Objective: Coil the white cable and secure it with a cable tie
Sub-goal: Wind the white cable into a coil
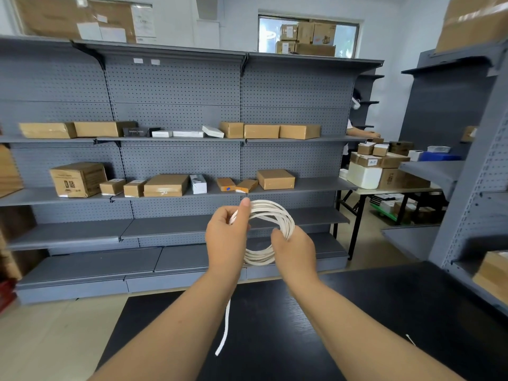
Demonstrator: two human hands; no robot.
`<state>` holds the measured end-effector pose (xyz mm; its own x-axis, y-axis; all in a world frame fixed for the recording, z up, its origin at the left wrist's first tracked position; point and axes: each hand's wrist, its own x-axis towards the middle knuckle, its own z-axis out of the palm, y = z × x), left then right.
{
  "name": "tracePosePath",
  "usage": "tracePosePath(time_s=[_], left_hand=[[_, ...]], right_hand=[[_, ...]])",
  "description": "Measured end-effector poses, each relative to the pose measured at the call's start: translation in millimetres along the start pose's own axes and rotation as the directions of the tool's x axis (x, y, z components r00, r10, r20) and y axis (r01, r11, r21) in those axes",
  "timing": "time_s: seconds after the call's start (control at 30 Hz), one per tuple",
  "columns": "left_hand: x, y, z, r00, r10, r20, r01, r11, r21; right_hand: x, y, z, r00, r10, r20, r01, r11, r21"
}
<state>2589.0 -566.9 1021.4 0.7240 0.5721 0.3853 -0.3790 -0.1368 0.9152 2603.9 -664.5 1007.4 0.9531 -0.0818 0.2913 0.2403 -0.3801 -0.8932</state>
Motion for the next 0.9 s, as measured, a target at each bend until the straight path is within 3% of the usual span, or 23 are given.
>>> tracePosePath(time_s=[0.2, 0.37, 0.5, 0.73, 0.9], left_hand=[[-20, -11, 4, 0.995, -0.094, 0.021, 0.095, 0.995, -0.016], [-22, -16, 1, 0.943, -0.289, 0.166, 0.302, 0.951, -0.060], [-6, -5, -11, 0.876, -0.351, 0.330, 0.367, 0.930, 0.016], [30, 1, -35, 0.759, -0.336, 0.557, 0.264, 0.942, 0.209], [46, 15, -36, 0.840, -0.245, 0.485, 0.115, 0.953, 0.281]], right_hand=[[0, -1, 7, 0.978, 0.176, -0.111, -0.137, 0.947, 0.291], [-1, -3, 2, 0.981, 0.142, -0.135, -0.099, 0.953, 0.285], [5, 3, -12, 0.994, -0.056, -0.089, 0.051, 0.997, -0.055], [9, -2, -30, 0.971, -0.231, 0.064, 0.238, 0.894, -0.381], [6, 3, -31, 0.930, -0.271, 0.249, 0.367, 0.685, -0.630]])
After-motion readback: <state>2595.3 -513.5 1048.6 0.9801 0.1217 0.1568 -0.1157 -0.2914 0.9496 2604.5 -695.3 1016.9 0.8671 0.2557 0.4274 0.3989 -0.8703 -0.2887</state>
